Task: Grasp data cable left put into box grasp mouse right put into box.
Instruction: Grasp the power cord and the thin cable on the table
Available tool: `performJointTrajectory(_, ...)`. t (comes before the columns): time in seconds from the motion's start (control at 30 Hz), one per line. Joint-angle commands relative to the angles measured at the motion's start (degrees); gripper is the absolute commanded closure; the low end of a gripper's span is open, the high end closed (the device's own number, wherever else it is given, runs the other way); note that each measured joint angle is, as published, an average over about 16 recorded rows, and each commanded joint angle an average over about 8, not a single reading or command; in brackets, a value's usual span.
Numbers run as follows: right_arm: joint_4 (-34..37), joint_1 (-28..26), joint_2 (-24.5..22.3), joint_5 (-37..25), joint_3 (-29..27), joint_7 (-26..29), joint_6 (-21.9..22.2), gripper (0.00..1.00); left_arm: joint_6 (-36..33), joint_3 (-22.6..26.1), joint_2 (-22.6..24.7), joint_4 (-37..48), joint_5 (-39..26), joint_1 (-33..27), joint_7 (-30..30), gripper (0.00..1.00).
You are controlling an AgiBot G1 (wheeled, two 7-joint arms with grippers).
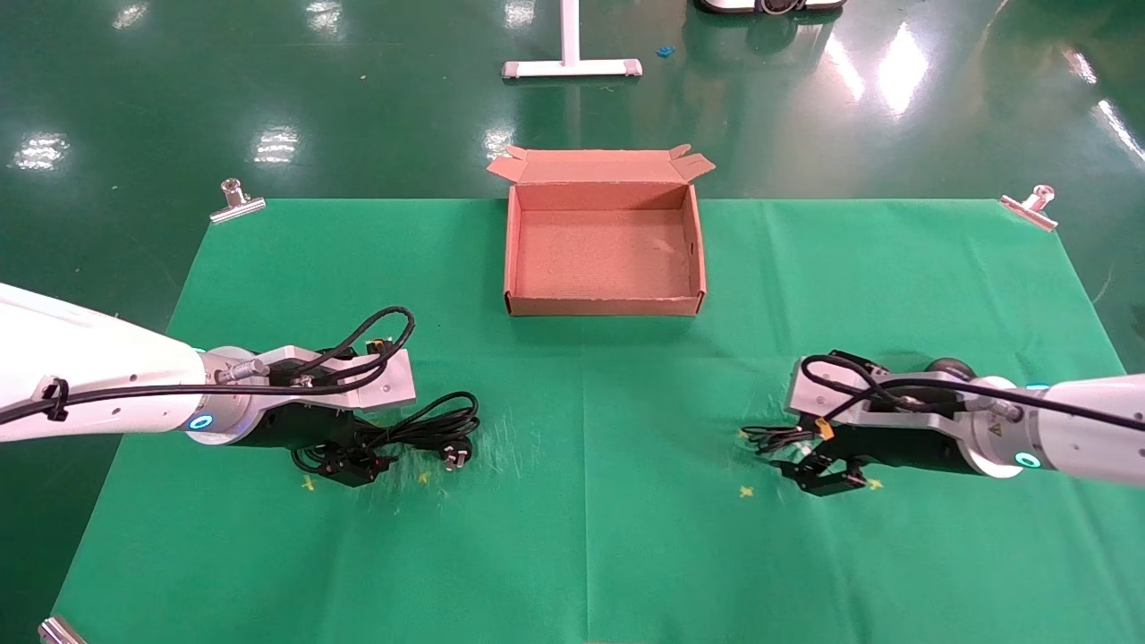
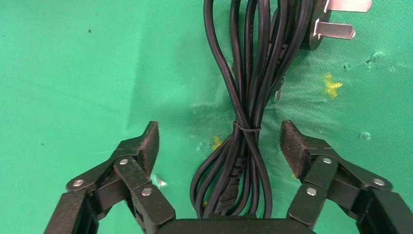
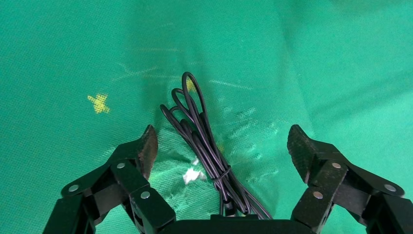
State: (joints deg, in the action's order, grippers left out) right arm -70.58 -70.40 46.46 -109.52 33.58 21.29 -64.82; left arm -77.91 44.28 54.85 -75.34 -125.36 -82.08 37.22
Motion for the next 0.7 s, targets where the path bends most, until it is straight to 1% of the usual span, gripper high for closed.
performJointTrajectory(0.03, -0.12, 0.06, -0.1, 0.12, -0.04, -0.01, -0.06, 1.0, 0.0, 0.0, 0.0, 0.0, 0.01, 0.0, 0.0, 1.0)
performJointTrajectory(0.7, -0.54, 0.25, -0.39, 0.53, -0.19, -0.06, -0.26, 1.0, -0.03, -0.01, 0.0, -0.03, 0.33, 0.0, 0.0, 1.0)
